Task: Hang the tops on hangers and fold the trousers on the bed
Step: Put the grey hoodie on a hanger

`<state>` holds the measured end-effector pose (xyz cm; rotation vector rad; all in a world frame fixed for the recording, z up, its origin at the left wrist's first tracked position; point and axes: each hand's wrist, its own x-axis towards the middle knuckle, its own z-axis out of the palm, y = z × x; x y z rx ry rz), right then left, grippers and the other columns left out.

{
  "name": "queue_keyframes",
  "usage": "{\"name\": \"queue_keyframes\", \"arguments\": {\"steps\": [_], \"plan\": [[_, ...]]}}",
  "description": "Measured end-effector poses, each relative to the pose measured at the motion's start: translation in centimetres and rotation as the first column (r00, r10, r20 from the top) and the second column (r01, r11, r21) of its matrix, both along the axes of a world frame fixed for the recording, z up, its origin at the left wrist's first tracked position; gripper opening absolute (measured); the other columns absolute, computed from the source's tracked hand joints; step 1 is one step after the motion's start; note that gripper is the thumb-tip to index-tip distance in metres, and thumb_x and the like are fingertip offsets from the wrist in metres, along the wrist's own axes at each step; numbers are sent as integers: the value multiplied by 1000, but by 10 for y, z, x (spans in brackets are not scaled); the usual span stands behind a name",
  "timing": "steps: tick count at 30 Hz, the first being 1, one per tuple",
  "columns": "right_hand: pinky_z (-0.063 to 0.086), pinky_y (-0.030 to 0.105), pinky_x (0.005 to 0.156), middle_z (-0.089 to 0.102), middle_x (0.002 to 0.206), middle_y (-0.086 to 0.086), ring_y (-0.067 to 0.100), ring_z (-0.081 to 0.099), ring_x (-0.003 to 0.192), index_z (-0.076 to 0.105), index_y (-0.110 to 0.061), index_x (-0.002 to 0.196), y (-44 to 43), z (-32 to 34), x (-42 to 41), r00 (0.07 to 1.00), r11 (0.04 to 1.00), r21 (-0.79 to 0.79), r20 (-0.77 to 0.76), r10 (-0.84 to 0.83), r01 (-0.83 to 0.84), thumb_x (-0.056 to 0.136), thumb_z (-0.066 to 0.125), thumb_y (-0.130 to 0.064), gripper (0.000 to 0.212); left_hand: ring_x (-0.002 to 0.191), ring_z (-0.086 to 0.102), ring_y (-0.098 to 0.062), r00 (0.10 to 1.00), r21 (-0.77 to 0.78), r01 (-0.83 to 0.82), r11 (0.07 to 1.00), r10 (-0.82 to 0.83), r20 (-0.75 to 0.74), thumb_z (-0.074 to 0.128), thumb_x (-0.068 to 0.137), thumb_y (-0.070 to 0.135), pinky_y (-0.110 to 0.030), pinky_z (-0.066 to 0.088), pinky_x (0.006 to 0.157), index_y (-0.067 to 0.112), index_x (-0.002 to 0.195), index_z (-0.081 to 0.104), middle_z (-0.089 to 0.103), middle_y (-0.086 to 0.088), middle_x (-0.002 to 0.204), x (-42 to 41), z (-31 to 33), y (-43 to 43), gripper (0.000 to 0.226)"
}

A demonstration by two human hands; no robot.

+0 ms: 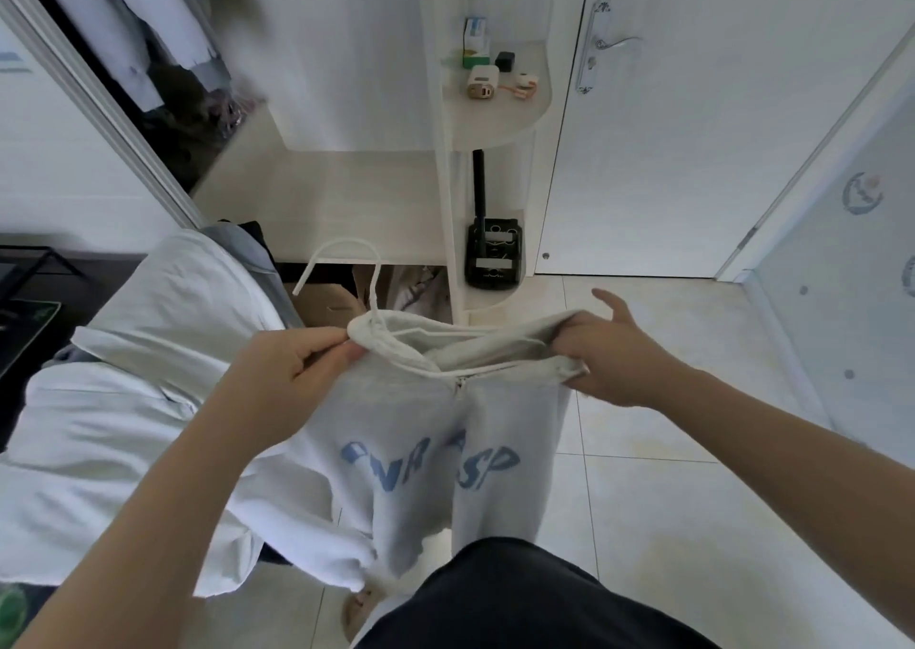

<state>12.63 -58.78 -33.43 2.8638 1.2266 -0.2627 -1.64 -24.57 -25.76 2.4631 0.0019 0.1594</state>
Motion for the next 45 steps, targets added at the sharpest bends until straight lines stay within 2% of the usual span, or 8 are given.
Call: {"name": "queue_keyframes", "arguments": {"steps": [5,10,15,24,27,32,39,45], "plan": [[36,40,96,60,83,-12,18,59,98,60,-27,80,10,39,-1,999,982,187,22,-26,21,76,38,-31,23,65,60,-10,973,109,121,987,-96,-210,56,100,38,-27,48,67,27,85,75,67,9,67,6,-8,-11,26],[51,38,86,68,103,-4,19,62,94,64,-25,105,82,78,-29,979,889,458,-191,67,29,81,39,-22,36,59,52,1,976,116,209,971,-215,34,48,99,31,-19,35,59,38,74,61,51,23,61,23,-4,-54,28],[43,26,73,62,91,2,7,55,80,52,-21,94,80,97,-23,892,806,576,-426,152,138,91,56,-5,17,73,59,-2,960,87,217,972,-229,163,50,99,32,-15,42,69,16,95,74,62,18,75,27,7,-38,30],[50,27,90,64,117,-6,11,61,110,63,-26,118,29,133,-4,674,752,573,-699,239,327,74,66,-45,48,71,56,4,956,-1,-79,997,76,284,59,101,14,-5,36,63,18,85,65,61,21,83,36,28,0,18],[48,32,93,69,106,2,17,66,101,74,-22,100,38,130,-7,758,757,565,-636,146,329,92,52,-56,41,72,54,-8,963,-11,-61,998,62,261,56,103,17,-11,37,59,18,82,60,59,9,80,41,23,-10,21],[37,26,61,50,64,4,18,43,59,58,-10,65,52,127,-10,849,842,485,-524,64,236,103,52,-38,47,66,50,-11,968,23,-32,999,25,249,50,105,25,-21,34,60,35,75,47,53,10,67,51,13,-15,32],[42,10,75,60,116,-10,3,61,92,63,-14,70,61,128,-7,912,831,520,-409,40,197,102,54,-33,38,61,48,-12,926,123,-23,992,-25,378,47,102,26,-28,36,60,17,81,55,48,10,62,55,13,-17,25],[47,22,57,69,66,-2,17,58,50,68,-21,91,76,127,-10,837,862,441,-546,39,248,106,47,-34,29,64,50,-13,882,-46,-159,986,163,443,52,103,14,-22,39,60,7,88,64,55,6,66,47,21,-13,20]]}}
